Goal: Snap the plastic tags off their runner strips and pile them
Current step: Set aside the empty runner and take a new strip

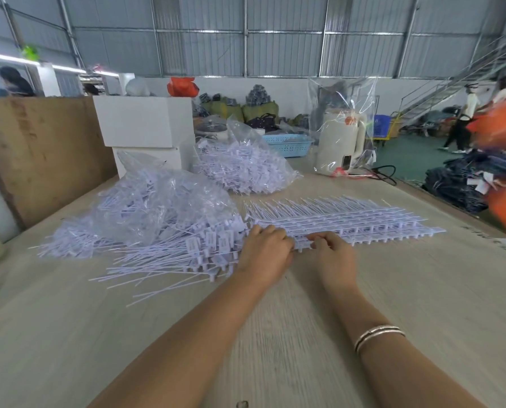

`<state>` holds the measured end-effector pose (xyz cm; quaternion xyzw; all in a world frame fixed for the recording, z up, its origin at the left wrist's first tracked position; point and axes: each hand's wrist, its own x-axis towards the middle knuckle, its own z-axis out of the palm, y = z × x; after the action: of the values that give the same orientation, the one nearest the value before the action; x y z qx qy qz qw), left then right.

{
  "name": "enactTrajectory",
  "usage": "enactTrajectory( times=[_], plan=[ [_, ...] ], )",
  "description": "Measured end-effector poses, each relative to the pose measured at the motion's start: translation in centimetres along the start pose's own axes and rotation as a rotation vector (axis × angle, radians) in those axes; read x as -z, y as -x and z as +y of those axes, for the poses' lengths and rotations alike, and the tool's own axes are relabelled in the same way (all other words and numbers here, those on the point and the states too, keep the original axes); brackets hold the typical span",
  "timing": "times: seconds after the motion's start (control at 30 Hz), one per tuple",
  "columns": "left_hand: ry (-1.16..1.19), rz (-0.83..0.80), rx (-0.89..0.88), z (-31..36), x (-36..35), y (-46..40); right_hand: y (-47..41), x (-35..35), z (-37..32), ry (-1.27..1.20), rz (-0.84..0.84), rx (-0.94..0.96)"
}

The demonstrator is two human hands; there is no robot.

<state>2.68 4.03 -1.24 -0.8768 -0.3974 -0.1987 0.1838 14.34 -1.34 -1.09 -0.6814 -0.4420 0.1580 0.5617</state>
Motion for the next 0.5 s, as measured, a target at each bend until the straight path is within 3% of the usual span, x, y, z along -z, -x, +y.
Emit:
enactTrajectory(
  times=[0.13, 0.23, 0.37, 0.43, 0.5],
  plan=[
    [-0.037, -0.076, 0.065, 1.1, -0.5, -1.1, -0.1, -0.2, 0.3, 0.097, -0.114, -0.027],
    [-0.025, -0.022, 0.041, 1.0, -0.3, -1.4, -0.2, -0.5, 0.7, 0.348, -0.15, 0.034],
    [0.055, 0.073, 0.021, -0.2, 0.1, -0.5, -0.1, -1.1, 0.9, 0.546, 0.009, 0.216],
    [0.152, 0.156, 0.036, -0.8, 0.6, 0.3, -0.3, -1.0, 0.9, 0.586, 0.085, 0.23],
    [0.249, 0.222, 0.038, -1.3, 0.9, 1.1, -0.6, -0.5, 1.1, 0.695, 0.057, 0.191]
  ],
)
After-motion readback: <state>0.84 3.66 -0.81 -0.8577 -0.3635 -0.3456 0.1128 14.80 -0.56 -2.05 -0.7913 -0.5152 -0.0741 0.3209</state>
